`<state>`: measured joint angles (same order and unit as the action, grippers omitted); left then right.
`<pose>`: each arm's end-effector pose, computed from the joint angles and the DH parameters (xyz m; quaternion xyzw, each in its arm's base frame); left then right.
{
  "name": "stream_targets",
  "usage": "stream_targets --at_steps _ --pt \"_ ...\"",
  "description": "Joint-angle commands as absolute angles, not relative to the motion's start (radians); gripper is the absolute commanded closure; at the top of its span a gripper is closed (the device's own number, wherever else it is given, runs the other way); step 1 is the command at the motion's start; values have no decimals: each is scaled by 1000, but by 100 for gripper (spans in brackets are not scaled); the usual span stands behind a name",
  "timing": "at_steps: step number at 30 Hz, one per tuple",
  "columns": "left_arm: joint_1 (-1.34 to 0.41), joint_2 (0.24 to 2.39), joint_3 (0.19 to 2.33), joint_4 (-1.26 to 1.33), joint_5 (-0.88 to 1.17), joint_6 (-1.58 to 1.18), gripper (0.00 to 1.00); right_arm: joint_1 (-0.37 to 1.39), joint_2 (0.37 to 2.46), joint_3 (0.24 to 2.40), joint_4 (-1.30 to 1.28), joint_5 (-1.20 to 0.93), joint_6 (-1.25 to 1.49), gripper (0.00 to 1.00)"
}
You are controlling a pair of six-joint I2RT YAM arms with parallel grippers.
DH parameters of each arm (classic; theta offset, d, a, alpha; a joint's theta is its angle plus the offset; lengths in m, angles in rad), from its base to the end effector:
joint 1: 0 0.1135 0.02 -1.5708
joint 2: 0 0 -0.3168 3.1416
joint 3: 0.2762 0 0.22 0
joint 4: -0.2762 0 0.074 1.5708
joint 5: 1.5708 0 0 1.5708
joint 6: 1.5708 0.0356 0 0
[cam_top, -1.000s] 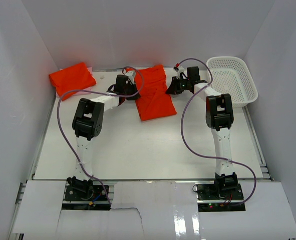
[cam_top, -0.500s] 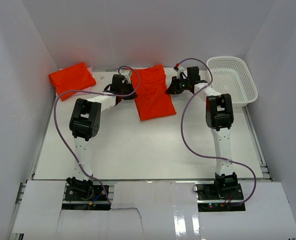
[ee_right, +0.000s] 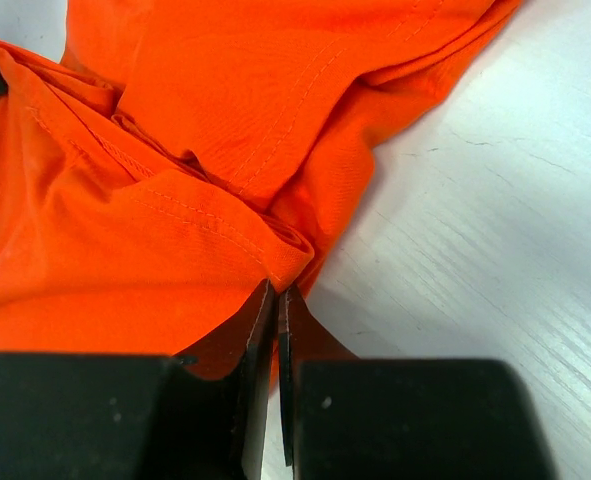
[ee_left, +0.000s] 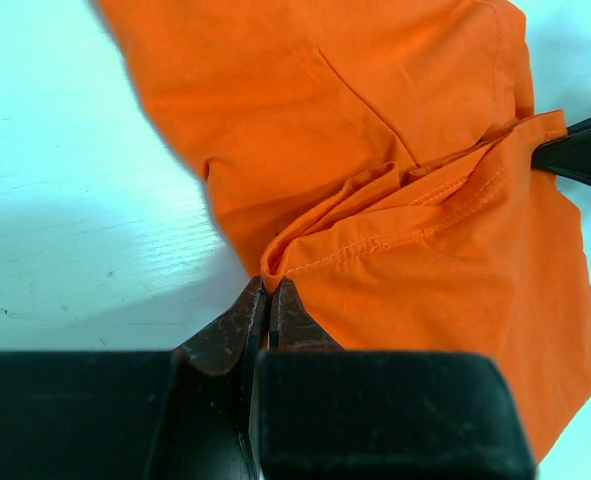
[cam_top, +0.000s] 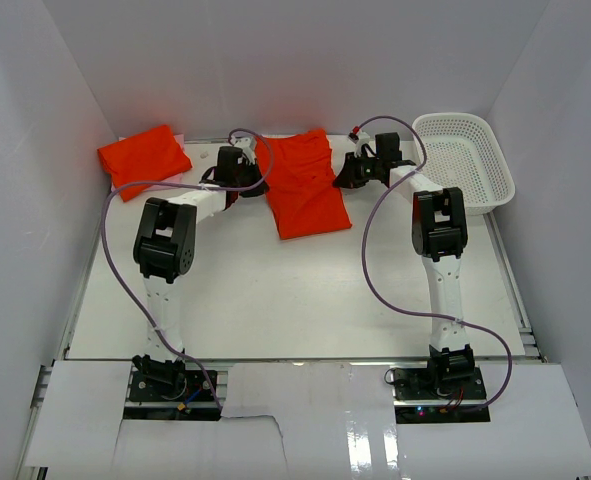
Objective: Fold and stack the t-shirts
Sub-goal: Fold the folded rectangular tshirt in 1/3 of the way
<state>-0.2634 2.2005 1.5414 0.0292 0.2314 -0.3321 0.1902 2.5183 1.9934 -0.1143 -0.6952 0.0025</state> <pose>0.4791 -0.1377 0.2233 0.0219 0.8867 -0.2305 0.4003 0.5572 0.1305 0.1838 -0.2310 0.8220 0.3436 0.3910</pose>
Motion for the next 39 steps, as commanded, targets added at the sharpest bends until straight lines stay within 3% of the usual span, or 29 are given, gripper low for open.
stream_targets --at_steps 1,4,6,7,10,11,14,15,19,27,34,39 --pt "-247 2102 1531 44 209 -339 88 169 2467 1996 -103 -687 -38 92" --pt "-244 2102 1531 44 196 -347 88 166 2465 1990 -103 -686 -43 92" --pt "-244 2105 1528 46 198 -348 87 164 2467 1990 -101 -693 -38 87" --pt "-242 2108 1531 43 202 -348 86 164 2467 1991 -101 -699 -28 74" --pt "-244 2123 1542 34 215 -353 79 164 2471 1996 -94 -715 -11 54" --pt "-242 2126 1548 34 222 -356 76 166 2465 1988 -78 -718 -8 41" --pt "-242 2138 1557 32 229 -368 61 164 2457 1986 -66 -726 -8 32" --pt "-242 2143 1565 29 227 -370 51 164 2456 1994 -67 -726 -8 32" --pt "-244 2177 1620 -40 212 -367 31 164 2450 2016 -116 -738 -9 30" --pt "-244 2114 1545 -64 253 -416 29 166 2375 1948 -290 -752 -72 27" --pt "-271 1979 1275 -25 295 -529 30 167 2315 1856 -527 -747 -141 25" --pt "-311 1968 1223 -8 299 -548 30 172 2309 1812 -569 -767 -150 25"
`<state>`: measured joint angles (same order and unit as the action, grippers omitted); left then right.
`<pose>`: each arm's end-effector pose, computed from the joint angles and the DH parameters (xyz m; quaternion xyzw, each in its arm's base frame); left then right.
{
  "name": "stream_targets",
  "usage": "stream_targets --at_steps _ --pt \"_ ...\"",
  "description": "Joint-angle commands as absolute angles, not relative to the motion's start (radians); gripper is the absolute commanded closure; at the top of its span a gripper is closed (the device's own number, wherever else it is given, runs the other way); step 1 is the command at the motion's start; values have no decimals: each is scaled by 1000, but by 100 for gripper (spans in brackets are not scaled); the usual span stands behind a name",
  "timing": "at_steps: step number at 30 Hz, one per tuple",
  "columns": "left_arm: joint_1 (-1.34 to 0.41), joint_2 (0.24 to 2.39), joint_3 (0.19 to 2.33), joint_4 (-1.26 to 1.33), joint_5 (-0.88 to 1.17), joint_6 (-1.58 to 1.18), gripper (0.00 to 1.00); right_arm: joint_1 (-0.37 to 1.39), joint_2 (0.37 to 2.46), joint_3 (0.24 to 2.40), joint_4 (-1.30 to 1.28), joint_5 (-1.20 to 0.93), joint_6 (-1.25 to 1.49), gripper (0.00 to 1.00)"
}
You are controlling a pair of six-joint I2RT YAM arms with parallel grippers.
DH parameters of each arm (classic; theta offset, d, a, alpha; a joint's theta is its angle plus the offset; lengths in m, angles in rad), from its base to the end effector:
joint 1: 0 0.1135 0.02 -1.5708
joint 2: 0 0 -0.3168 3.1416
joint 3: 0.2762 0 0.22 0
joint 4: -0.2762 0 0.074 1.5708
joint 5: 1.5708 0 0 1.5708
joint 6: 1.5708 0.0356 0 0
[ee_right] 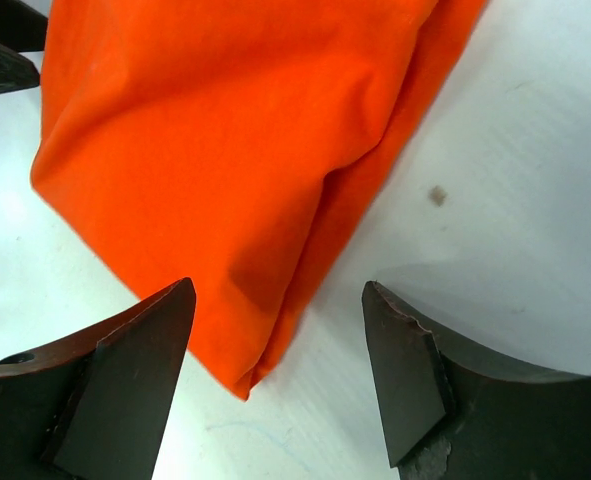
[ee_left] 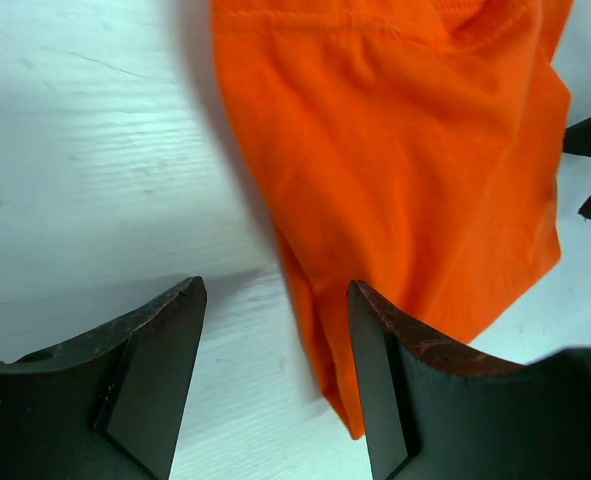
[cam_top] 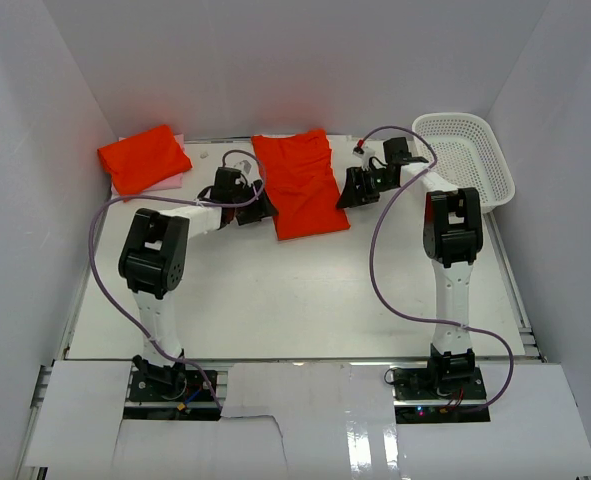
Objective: Fold and stack the t-shirts
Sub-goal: Fold the folded rectangular tshirt in 1/3 of the way
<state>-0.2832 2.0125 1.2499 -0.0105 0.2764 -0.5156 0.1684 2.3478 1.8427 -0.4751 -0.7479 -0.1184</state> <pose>0.4076 -0.1288 0.2215 -0.0527 0.9128 -0.2665 0.3050 0.5008 0.1097 0.2063 -0.2325 0.8663 0.3561 0.2621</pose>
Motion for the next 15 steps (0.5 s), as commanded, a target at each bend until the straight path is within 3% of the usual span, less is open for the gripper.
stream_targets --at_steps 1,6,15 --pt "-316 1974 1221 -8 299 -551 30 176 2310 1809 -574 -772 -152 26" --pt "-345 1988 1223 34 308 -571 30 201 2319 1812 -603 -776 -166 27" --pt "-357 2011 1256 38 333 -574 32 222 2350 1835 -640 -788 -167 37"
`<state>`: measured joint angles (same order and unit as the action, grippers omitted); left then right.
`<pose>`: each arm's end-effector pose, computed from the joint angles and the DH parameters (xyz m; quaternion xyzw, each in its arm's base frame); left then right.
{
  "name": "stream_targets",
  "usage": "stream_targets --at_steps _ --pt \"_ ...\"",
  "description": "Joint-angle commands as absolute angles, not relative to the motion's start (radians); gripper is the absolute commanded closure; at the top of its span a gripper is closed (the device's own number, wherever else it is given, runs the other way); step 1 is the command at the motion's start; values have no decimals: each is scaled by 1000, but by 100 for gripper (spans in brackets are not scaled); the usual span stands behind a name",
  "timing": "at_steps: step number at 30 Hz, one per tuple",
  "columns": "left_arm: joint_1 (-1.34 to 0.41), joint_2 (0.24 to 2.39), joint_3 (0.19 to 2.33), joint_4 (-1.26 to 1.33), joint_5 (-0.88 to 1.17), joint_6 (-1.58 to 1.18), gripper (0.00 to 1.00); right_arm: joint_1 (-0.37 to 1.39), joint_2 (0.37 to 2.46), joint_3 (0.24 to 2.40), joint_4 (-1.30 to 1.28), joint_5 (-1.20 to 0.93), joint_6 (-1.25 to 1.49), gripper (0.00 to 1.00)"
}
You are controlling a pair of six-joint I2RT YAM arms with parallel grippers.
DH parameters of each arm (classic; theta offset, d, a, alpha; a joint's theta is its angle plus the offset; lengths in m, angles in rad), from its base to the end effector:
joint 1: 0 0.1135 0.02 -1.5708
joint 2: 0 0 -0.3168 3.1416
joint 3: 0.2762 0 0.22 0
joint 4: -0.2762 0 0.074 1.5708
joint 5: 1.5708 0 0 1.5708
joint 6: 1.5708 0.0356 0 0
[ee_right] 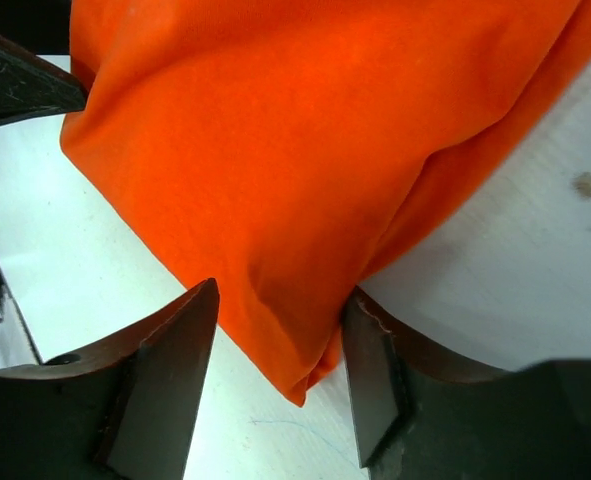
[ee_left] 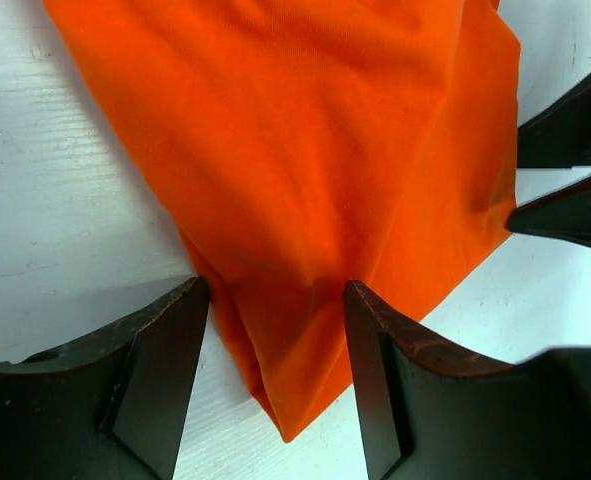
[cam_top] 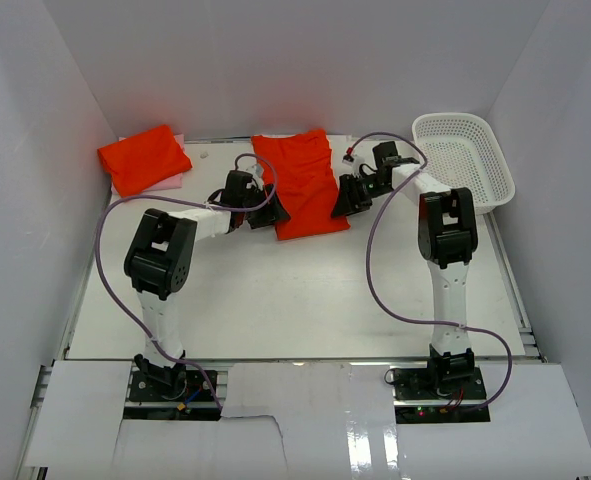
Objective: Fold and stack the t-shirts
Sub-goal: Fold the folded rectangular tshirt in 1/3 of the way
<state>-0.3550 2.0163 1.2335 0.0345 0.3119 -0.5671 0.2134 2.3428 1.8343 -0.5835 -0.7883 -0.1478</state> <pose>0.3975 -0.1590 0.2192 -0.0341 0.9070 -0.3032 0.2903 0.4840 0.1307 0.2019 -0.2507 0.8660 0.3800 0.2066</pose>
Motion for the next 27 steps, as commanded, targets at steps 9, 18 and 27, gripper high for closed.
stream_targets --at_steps 9,18,27 --pt "-357 1997 1224 49 341 -572 53 221 2329 1809 -660 -749 -183 66" --pt "-360 1980 1175 49 376 -571 73 219 2293 1743 -706 -761 -232 91" --pt "-388 1896 1092 -34 350 -543 80 221 2183 1573 -756 -738 -308 92"
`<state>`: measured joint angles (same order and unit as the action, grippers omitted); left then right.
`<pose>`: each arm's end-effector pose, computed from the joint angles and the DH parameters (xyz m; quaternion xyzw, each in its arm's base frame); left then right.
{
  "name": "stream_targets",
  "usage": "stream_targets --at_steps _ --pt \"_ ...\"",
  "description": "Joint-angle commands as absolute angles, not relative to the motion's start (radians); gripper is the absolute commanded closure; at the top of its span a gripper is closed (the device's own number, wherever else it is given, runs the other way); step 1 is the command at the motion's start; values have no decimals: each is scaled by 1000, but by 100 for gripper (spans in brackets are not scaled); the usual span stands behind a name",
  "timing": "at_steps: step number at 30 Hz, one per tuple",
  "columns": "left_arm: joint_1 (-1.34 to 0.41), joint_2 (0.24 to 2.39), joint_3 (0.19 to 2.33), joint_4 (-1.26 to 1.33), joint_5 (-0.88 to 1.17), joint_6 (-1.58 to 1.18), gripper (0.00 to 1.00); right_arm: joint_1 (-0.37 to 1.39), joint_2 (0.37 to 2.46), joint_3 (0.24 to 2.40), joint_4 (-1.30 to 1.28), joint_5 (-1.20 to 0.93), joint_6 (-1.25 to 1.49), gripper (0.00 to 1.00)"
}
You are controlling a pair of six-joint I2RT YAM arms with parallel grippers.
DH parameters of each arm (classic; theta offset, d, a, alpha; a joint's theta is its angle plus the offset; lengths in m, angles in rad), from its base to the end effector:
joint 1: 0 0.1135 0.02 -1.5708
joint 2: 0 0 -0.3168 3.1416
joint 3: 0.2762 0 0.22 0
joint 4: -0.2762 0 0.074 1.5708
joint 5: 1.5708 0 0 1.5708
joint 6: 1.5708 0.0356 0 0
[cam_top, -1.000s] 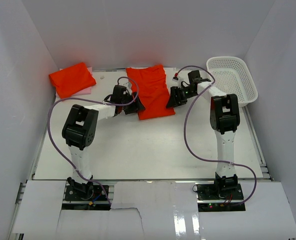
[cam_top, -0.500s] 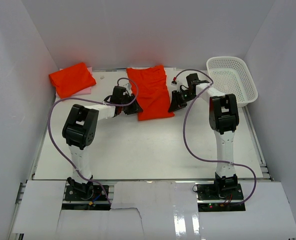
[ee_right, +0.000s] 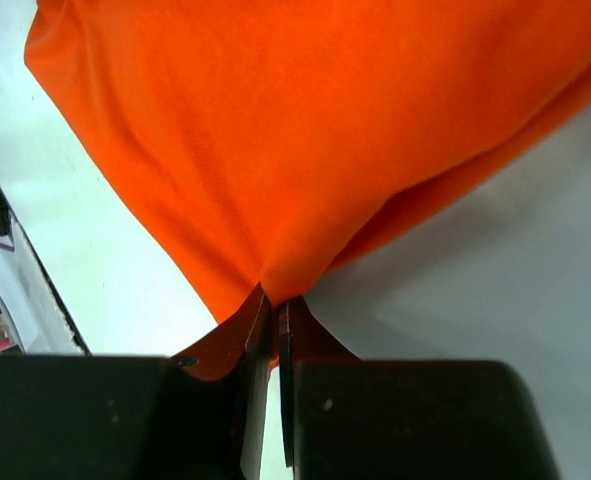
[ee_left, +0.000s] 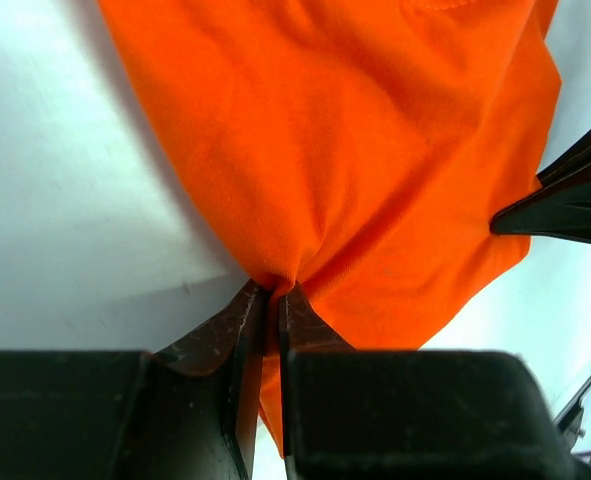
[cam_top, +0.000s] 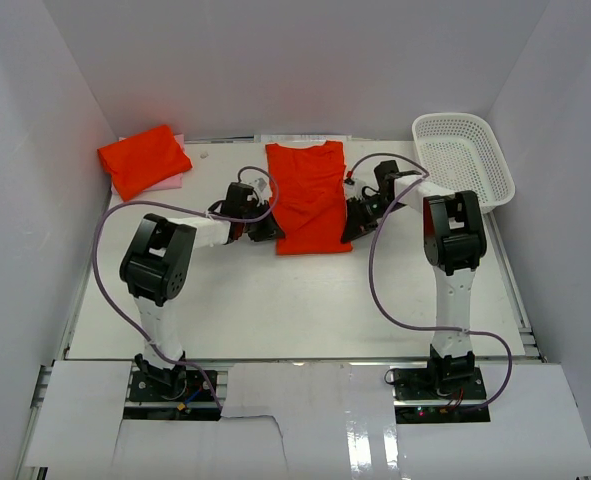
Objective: Fold and stack the t-shirts
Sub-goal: Fold the folded rectangular tshirt in 1/3 of the way, then grab one side of the 2/3 rectangular tshirt with both arms
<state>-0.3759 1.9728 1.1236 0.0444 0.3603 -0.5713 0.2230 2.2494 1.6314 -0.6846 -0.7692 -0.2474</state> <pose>0.3704 -0.1597 0.2084 -0.0224 0.9147 -0.3156 0.2514 0.4358 0.1242 0.1904 -0.2628 0.8816 0.3703 0.1285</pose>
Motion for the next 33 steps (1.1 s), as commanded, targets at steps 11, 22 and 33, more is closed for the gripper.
stream_targets --at_steps 11,22,33 --pt "-446 1697 890 -61 282 -557 80 221 1959 1186 -700 -744 -408 92" --pt "-535 1453 646 -66 241 -650 79 236 1721 925 -623 -807 -384 90" --pt "-604 1263 545 -80 201 -721 77 273 1643 914 -614 -695 -327 39"
